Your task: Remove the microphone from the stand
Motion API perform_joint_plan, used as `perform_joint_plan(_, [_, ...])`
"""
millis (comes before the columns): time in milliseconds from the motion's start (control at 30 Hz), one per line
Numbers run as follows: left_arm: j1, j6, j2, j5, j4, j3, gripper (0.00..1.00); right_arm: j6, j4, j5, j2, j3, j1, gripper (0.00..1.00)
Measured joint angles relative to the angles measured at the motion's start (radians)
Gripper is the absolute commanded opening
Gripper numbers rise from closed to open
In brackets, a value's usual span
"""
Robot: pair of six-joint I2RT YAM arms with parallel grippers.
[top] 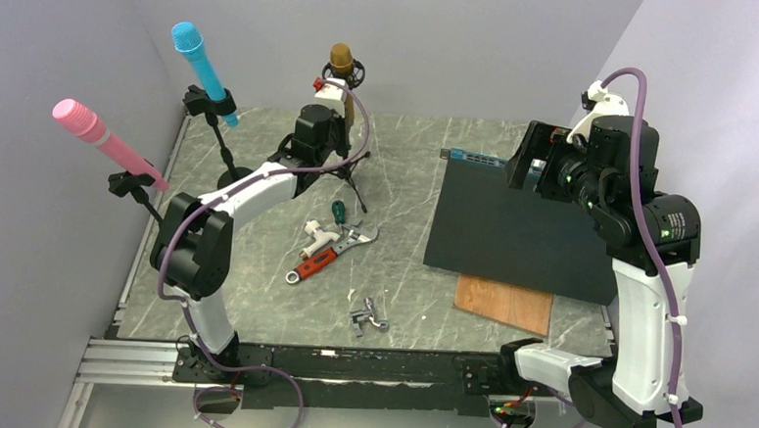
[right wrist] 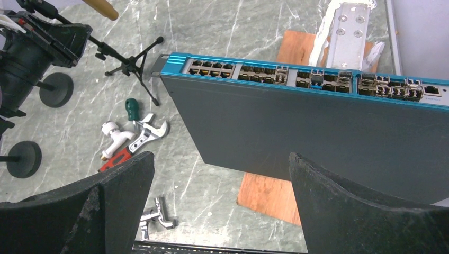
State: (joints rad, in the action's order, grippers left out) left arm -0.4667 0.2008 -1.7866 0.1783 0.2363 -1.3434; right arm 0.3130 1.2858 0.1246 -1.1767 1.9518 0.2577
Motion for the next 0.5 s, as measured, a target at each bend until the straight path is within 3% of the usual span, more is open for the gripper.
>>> perform_joint_plan(333, [0.001,0.005,0.106,-0.023,-0.02,0.104,0.2,0.001,-0.008,-0.008,0.022,-0.014,0.0,1.0])
perform_joint_plan(367, [0.001,0.006,0.118,-0.023,-0.026,0.113,0.25,0.001,-0.009,-0.011,0.025,-0.018,0.0,1.0])
perform_joint_plan(500, [0.002,0.024,0.152,-0.024,-0.049,0.137,0.62,0.003,-0.018,-0.027,0.036,-0.04,0.0,1.0])
